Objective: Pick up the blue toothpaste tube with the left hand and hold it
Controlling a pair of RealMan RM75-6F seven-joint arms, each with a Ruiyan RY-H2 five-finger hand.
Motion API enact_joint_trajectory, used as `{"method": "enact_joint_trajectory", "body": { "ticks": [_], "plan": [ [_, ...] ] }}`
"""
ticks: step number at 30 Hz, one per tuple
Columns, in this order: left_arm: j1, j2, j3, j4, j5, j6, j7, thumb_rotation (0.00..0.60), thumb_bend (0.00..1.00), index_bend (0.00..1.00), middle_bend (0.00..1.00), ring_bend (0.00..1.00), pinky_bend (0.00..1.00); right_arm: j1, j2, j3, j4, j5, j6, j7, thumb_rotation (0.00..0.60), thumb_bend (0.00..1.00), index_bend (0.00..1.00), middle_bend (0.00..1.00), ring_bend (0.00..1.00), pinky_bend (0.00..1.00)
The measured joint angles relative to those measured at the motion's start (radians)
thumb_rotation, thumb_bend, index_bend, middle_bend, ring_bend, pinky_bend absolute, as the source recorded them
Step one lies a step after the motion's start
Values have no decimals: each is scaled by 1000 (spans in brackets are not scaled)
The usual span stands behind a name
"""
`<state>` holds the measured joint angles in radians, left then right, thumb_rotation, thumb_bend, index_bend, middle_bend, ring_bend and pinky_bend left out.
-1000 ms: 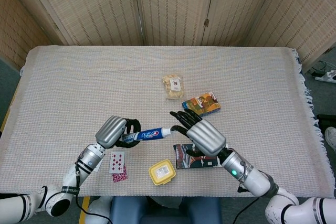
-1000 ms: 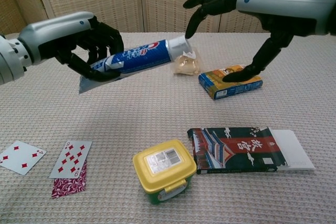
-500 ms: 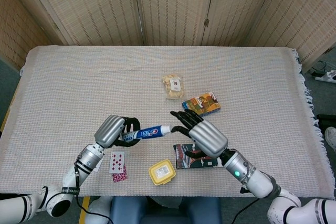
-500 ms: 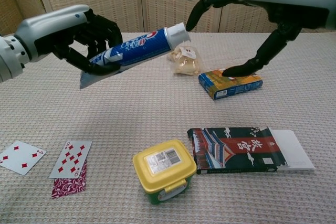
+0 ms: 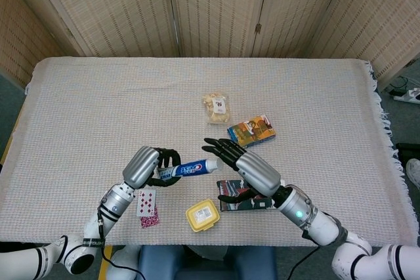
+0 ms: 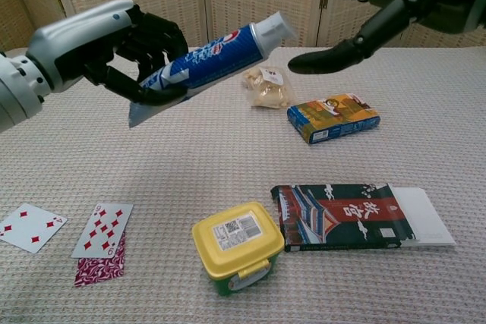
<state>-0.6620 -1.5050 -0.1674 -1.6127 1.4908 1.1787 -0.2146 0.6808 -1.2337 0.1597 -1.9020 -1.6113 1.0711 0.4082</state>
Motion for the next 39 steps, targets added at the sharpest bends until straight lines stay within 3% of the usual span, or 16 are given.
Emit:
{"method": "enact_joint_trajectory", "body": {
  "ticks": [11, 28, 39],
  "plan": [
    [-1, -14, 2, -14, 17, 17, 21, 600, 771, 788, 810, 715, 685, 73, -102, 34, 90, 14, -12, 135, 573, 261, 0, 0, 0, 0],
    [-3, -28, -1, -12, 12, 21, 43, 600, 771, 787, 810, 713, 685, 115, -148, 44, 120, 38, -23, 169, 573, 262, 0, 0, 0, 0],
    [-4, -19, -8, -34, -2, 9, -15, 600, 771, 788, 810, 712, 685, 122, -207, 49, 150, 32, 20, 195, 572, 261, 0, 0, 0, 0]
  ]
}}
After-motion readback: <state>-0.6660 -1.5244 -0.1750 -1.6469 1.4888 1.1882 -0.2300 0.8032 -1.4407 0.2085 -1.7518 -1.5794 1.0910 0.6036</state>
